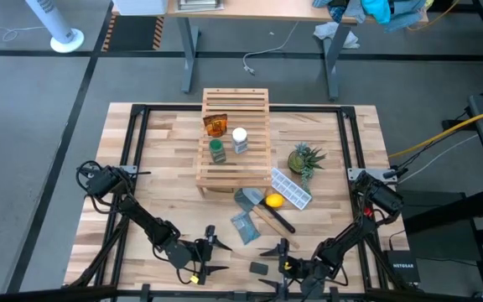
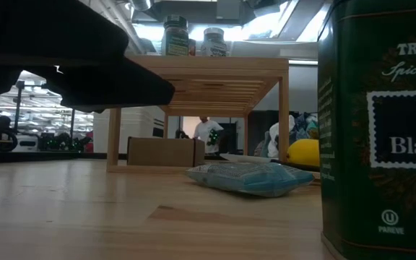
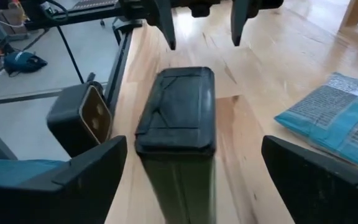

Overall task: Shelf spices
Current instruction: Put the black and green seasoning bottle on the shelf

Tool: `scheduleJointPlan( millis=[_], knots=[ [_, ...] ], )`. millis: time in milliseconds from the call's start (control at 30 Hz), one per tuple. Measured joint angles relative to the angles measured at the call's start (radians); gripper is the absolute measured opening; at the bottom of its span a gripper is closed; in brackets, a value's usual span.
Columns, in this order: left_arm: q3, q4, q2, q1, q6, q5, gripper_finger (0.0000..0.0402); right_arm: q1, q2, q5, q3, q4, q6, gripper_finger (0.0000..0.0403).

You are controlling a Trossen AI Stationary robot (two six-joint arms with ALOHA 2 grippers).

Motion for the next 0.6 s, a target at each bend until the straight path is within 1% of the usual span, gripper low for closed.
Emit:
scheduleJointPlan(
  millis=[100,300,367,467,600],
  knots=[
    [0.000,0.000,0.000,0.000,0.000,0.000,0.0260,-0.010,0.000,-0.011,0.000,-0.001,-0.002,0.0379],
    [0.000,0.000,0.000,0.000,0.000,0.000,0.0260,-0.067,0.000,-0.117,0.000,-0.002,-0.003,0.0377],
    [0.000,0.000,0.000,0.000,0.000,0.000,0.0260,-0.091,0.000,-0.161,0.000,-0.002,-0.003,0.0368],
    [0.000,0.000,0.000,0.000,0.000,0.000,0.0260,-0.122,0.000,-0.223,0.000,-0.002,-0.003,0.0336],
    [0.000,0.000,0.000,0.000,-0.004,0.000,0.0260,-0.139,0.000,-0.251,0.000,-0.002,-0.014,0.0262]
  ],
)
